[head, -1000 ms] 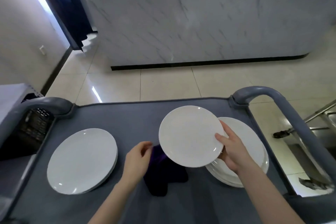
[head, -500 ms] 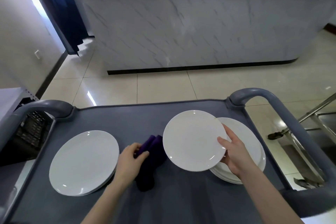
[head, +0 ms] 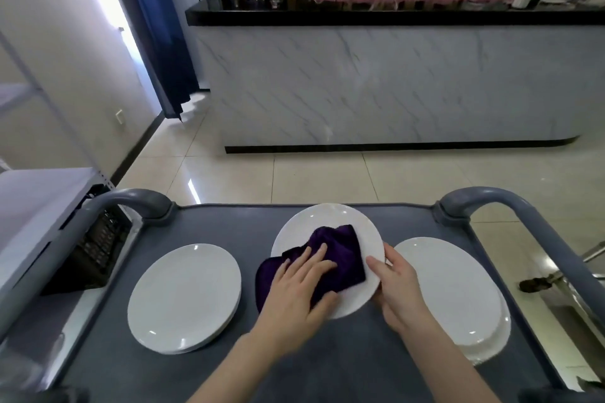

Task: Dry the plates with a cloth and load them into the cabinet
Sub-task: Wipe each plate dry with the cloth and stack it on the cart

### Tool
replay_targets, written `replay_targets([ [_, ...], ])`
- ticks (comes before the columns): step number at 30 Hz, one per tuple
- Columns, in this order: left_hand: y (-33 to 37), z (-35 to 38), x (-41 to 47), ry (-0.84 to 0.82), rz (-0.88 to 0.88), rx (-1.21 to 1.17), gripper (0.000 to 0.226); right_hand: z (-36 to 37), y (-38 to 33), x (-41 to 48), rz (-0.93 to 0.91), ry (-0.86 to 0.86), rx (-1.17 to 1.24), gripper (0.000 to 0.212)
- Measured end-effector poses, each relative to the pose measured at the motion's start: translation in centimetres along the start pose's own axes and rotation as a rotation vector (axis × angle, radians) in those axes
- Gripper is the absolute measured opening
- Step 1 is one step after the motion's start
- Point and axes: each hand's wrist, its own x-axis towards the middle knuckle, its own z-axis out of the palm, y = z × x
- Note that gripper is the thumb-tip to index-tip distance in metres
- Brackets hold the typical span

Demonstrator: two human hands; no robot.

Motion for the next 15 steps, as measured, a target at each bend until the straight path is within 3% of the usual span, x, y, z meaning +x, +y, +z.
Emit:
replay_targets([
  [3,1.0,0.4,-0.5,-0.033,0.059,-0.052,0.052,0.6,-0.6,0.2,-0.019,0.009,-0.022,0.031],
  [8,0.5,0.5,1.0,-0.048,0.072,0.149,0.056,1.5,-1.3,-0.4,-0.074,-0.063,-0.073,0.035],
  [15,-2.0,-2.4,5.6,0.035,-0.124,0.112,0.057,1.2,-1.5,-1.7,-0.053,-0.176,-0.122,0.042],
])
